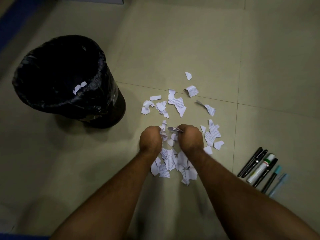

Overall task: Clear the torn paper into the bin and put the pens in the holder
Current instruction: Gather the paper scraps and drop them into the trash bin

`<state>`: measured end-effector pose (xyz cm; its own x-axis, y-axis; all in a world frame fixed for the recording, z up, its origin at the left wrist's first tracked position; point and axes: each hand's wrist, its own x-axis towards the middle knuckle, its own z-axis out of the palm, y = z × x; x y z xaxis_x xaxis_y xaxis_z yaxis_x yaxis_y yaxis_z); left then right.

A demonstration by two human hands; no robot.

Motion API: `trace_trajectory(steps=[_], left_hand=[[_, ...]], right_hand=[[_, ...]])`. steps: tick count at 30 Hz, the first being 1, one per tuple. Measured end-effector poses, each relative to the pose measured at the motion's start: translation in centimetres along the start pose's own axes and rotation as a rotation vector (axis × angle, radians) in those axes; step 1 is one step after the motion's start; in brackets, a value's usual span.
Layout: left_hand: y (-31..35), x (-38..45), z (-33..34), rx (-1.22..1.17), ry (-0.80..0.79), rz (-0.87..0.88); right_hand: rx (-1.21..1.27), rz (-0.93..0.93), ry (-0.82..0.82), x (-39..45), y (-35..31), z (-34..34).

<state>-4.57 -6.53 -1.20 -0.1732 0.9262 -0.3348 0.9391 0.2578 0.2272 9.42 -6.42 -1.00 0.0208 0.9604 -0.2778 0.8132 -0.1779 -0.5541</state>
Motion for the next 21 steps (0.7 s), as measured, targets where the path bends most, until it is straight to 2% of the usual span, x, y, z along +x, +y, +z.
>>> trace_trajectory(steps=[3, 6, 9, 13, 18, 21], left_hand=[[0.2, -0.4, -1.1, -0.252, 0.044, -0.152], [0.5, -0.8, -2.5, -0.456, 0.078, -0.195], [0.9, -1.5, -5.3, -0.646, 0.111, -0.239], [1.2, -2.5, -11.1, -0.853, 0.258, -0.222], [0.3, -2.9, -20.8, -0.922, 0.459, -0.122], [-1.9, -2.8, -26.3, -0.907, 0.596, -0.192]], right_hand=[[0.162, 0.107, 0.048, 0.0, -0.8, -1.2], [0.346, 0.236, 0.069, 0.0, -2.2, -1.8], [0.535, 0.275, 0.09, -0.6, -4.9, -3.0], [0.688, 0.196, 0.089, -1.4, -11.3, -6.1], [0.787, 0.016, 0.107, -0.8, -20.4, -9.4], [0.769, -0.058, 0.094, -0.6, -25.9, -10.7]])
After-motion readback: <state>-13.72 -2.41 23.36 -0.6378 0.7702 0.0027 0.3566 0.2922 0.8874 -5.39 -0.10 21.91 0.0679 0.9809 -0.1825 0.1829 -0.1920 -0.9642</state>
